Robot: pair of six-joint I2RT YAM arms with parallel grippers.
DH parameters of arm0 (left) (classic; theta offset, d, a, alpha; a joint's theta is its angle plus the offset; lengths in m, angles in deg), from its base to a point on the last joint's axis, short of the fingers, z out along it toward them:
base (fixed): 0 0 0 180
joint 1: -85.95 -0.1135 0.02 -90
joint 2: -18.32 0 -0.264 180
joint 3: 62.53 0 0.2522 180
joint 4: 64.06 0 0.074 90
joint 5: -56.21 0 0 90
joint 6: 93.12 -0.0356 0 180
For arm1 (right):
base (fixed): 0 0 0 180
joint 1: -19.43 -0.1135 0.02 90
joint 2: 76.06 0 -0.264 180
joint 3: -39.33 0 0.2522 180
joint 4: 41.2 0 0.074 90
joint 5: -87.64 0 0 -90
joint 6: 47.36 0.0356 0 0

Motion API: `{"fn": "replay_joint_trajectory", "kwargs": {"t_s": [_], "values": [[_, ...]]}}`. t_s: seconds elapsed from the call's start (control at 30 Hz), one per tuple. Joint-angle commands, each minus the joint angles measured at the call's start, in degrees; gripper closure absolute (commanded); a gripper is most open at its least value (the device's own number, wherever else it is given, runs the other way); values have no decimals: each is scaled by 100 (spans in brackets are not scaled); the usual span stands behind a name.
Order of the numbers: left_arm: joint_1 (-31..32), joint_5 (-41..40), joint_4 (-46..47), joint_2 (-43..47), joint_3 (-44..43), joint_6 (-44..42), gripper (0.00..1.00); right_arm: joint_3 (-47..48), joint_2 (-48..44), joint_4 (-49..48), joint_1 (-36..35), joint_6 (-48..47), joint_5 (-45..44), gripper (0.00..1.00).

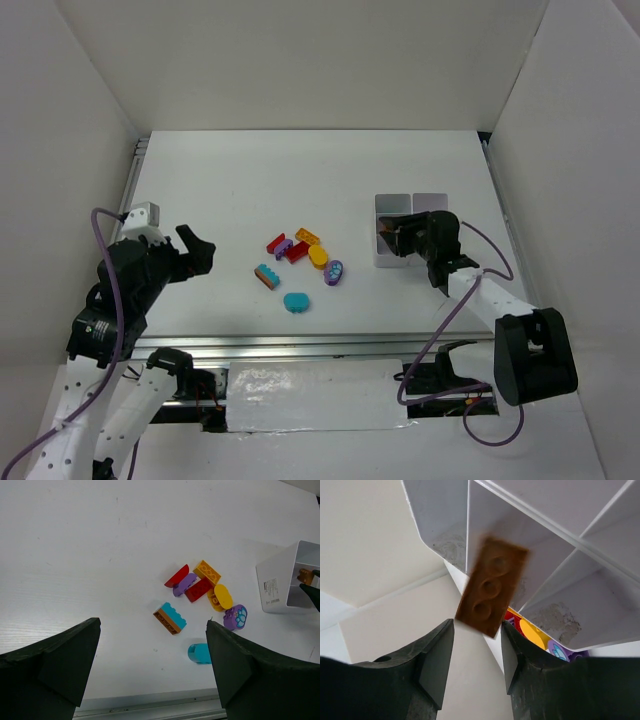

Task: Sort the legos into containers by color

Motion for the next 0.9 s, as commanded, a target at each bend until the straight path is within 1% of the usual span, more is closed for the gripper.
{"fn": "replay_joint_trajectory", "kwargs": {"t_s": [0.0,0.1,0.27,0.37,0.4,0.5,0.53,0.6,0.63,0.67,0.7,0.73,0.77,0.8,0.83,0.87], "values": [[-8,66,278,-48,31,-180,1,12,42,-291,53,-67,48,49],[-8,92,278,-66,31,-180,0,47,42,-274,53,-102,48,44],[1,128,295,-110,31,-188,1,83,-19,-203,53,-155,48,43],[-8,119,295,-119,31,-180,1,152,-212,-160,62,-269,144,41],[1,119,295,-145,22,-171,1,188,-265,-116,27,-313,171,40],[1,101,269,-241,22,-144,1,451,-476,138,-113,-795,224,31],[1,58,252,-268,14,-136,0,774,-503,409,-305,-1301,215,27],[1,-100,190,-364,-30,-57,0,1214,-425,762,-622,-2006,128,24],[1,-205,112,-391,-48,-13,1,1773,-319,1155,-1041,-2819,119,19],[1,-459,50,-443,-100,92,1,2127,30,1490,-1263,-3236,110,19],[1,-609,-3,-453,-109,136,0,2470,285,2102,-1500,-4049,127,19],[1,-915,-117,-461,-136,259,0,3195,549,2413,-1972,-4449,179,19],[-8,-1066,-170,-453,-162,338,1,3603,1187,2738,-2212,-4844,241,19],[-8,-1216,-231,-444,-180,400,1,3972,1533,3115,-2449,-5179,224,19],[-25,-1382,-371,-435,-197,557,0,4655,2180,3693,-2878,-5835,215,20],[-25,-1732,-442,-392,-232,646,0,4992,2491,3978,-3108,-6076,119,21]]}}
